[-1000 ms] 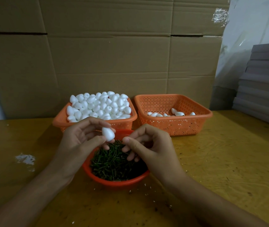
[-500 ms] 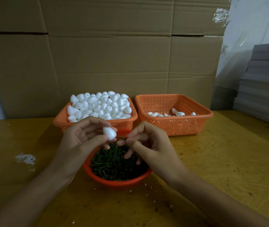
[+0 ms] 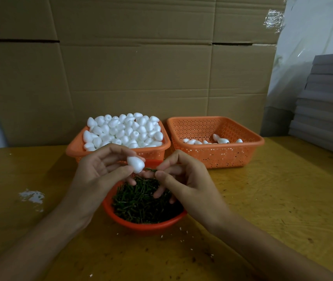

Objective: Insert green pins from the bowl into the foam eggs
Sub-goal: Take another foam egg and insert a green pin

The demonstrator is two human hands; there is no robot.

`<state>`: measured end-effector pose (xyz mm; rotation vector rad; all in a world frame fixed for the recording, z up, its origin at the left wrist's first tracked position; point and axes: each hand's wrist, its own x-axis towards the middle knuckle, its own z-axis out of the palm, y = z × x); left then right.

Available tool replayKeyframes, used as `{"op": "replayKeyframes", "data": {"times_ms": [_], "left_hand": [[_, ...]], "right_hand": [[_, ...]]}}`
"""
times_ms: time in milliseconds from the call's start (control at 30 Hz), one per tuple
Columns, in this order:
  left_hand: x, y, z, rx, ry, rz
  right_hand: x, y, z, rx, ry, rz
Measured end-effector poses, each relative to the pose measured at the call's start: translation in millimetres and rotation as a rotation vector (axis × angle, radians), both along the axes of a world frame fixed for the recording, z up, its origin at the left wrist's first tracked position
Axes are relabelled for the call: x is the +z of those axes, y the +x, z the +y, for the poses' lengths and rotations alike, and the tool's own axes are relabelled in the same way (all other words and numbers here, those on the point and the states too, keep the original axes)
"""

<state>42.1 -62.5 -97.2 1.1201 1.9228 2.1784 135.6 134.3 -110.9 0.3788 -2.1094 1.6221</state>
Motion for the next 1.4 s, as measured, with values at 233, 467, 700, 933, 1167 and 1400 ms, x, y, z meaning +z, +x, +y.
{"op": "replayKeyframes", "data": {"times_ms": [233, 467, 700, 933, 1167, 1400], "left_hand": [[0.3, 0.0, 0.6, 0.013, -0.011, -0.010], [0.3, 1.0, 0.2, 0.004, 0.000, -0.006], [1.1, 1.6, 1.0, -0.012, 0.025, -0.027], [0.8, 2.5, 1.0, -0.008, -0.001, 0.007], [0.5, 4.9, 2.1, -0.029, -0.044, 0.062], [-0.3, 3.3, 1.6, -0.053, -0.085, 0.108]], "right_hand": [[0.0, -0.2, 0.2, 0.009, 0.017, 0.010], [0.0, 1.2, -1.4, -0.003, 0.039, 0.008], [-0.4, 2.5, -1.7, -0.026, 0.024, 0.002], [-1.6, 3.9, -3.4, -0.078, 0.108, 0.036], [-2.3, 2.9, -3.5, -0.142, 0.230, 0.047], [-2.3, 2.9, -2.4, -0.143, 0.271, 0.041]]}}
